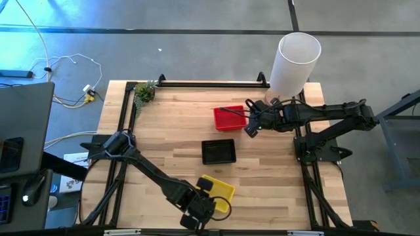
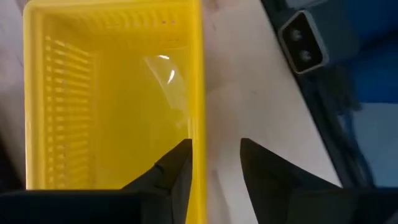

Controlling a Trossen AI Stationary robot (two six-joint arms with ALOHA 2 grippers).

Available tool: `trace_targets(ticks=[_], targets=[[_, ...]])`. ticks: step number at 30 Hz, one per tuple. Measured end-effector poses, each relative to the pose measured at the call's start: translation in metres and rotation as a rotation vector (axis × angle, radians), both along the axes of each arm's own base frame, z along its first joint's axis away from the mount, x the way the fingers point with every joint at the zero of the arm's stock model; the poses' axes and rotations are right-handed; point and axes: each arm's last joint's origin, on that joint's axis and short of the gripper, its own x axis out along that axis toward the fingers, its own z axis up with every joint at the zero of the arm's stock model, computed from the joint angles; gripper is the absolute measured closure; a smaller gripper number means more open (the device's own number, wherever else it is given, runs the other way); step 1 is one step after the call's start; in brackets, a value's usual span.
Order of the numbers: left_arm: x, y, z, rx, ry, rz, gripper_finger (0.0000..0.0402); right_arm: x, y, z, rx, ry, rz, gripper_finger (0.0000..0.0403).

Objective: Stack baskets by color
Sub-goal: Adjust the stacked red bins

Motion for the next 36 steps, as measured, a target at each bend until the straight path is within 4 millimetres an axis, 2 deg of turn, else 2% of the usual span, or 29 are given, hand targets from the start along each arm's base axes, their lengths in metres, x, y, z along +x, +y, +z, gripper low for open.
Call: trace_targets(ticks=[11,16,22,27,29,36], targets=[[-0.010,0.017,0.027,0.120,0.135,0.041,0.0284,0.001,0.003,-0.002,0.118,0.013,0.074,0.0281],[-0.017,0.037,0.031,0.289,0.194,0.114,0.0288,0.006,0.004,-0.006,0.126,0.041,0.117,0.0281],[-0.021,0.059,0.040,0.362,0.229,0.198,0.0289,0.018,0.003,-0.019,0.103,0.125,0.177,0.0281],[-0.030,0.078,0.049,0.346,0.207,0.260,0.0289,0.032,-0.009,-0.036,0.103,0.202,0.202,0.0281],[-0.040,0.087,0.048,0.347,0.222,0.300,0.0289,0.037,-0.015,-0.043,0.101,0.238,0.202,0.0281],[-0.071,0.118,0.048,0.262,0.096,0.443,0.0289,0.044,-0.048,-0.057,0.143,0.277,0.158,0.0281]])
